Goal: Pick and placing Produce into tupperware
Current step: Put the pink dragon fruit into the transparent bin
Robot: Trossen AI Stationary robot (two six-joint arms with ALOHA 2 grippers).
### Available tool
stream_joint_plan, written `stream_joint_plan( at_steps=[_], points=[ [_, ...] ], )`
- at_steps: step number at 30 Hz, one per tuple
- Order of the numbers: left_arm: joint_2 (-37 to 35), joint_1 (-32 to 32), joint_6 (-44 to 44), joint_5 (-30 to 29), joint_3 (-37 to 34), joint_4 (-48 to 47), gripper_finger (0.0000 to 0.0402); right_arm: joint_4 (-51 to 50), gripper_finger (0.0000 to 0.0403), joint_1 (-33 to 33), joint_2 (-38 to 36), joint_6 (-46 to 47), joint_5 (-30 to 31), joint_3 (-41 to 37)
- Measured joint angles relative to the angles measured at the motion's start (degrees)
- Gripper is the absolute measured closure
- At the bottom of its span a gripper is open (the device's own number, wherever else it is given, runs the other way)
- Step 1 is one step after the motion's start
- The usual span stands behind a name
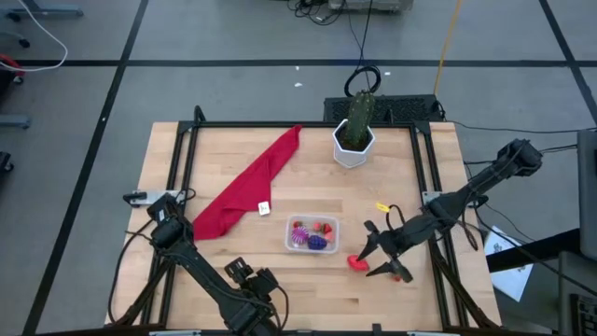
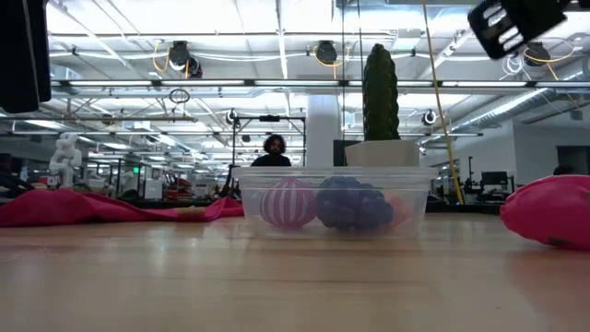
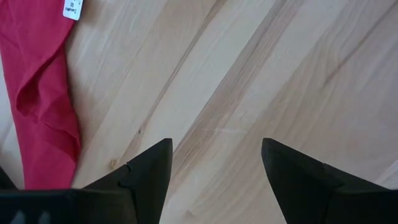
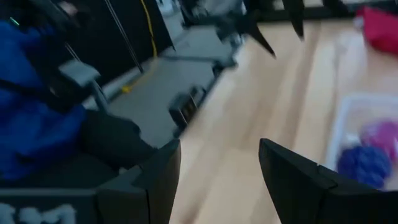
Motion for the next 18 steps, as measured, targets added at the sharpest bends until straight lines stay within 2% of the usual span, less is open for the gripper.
stream_joint_plan(
  at_steps=[4,8,12,18],
  points=[
    [0.0,0.0,0.0,0.0,0.0,0.0,0.0149,4.6,0.0194,1.1,0.0,-0.7,0.0,0.0],
    [0.0,0.0,-0.2,0.0,0.0,0.0,0.0149,5.1,0.0195,1.3,0.0,-1.0,0.0,0.0],
    [0.0,0.0,-0.2,0.0,0.0,0.0,0.0149,2.7,0.0195,1.3,0.0,-1.0,0.4,0.0],
    [0.0,0.0,-0.3,0.0,0.0,0.0,0.0148,-8.3,0.0195,1.3,0.0,-1.2,8.1,0.1]
  ],
)
